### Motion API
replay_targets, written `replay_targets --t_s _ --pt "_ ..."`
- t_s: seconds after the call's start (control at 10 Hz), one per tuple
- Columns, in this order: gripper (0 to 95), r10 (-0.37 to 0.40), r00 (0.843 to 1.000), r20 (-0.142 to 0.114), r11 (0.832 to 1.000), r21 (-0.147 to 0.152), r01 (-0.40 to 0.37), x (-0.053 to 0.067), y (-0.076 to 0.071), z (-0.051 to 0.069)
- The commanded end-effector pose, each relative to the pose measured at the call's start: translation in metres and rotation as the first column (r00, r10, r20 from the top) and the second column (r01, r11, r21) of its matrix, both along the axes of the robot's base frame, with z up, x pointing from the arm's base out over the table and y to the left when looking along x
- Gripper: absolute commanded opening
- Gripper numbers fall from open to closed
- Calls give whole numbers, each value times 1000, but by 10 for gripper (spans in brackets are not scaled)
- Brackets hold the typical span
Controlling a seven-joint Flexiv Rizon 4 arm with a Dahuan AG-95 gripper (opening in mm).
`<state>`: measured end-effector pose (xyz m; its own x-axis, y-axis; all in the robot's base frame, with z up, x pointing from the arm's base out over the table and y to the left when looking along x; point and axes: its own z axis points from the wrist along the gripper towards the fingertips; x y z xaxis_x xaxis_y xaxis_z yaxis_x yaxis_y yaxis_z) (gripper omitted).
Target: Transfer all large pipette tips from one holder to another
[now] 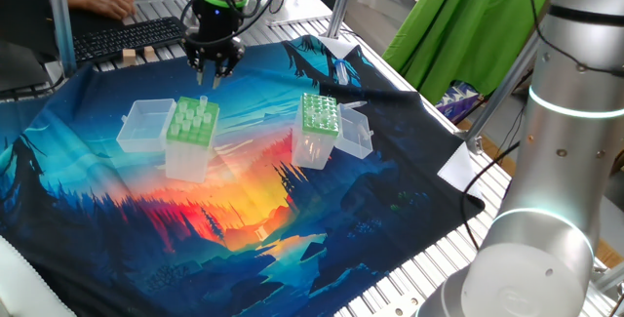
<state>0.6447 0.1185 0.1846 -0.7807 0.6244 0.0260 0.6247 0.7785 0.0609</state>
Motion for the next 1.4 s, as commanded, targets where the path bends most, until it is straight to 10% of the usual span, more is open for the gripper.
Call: replay_targets --t_s 0.1,1.4 --pt "190 0 1000 5 1000 2 0 0 0 -6" --pt "190 9 1000 18 1000 14 -10 2 2 -23"
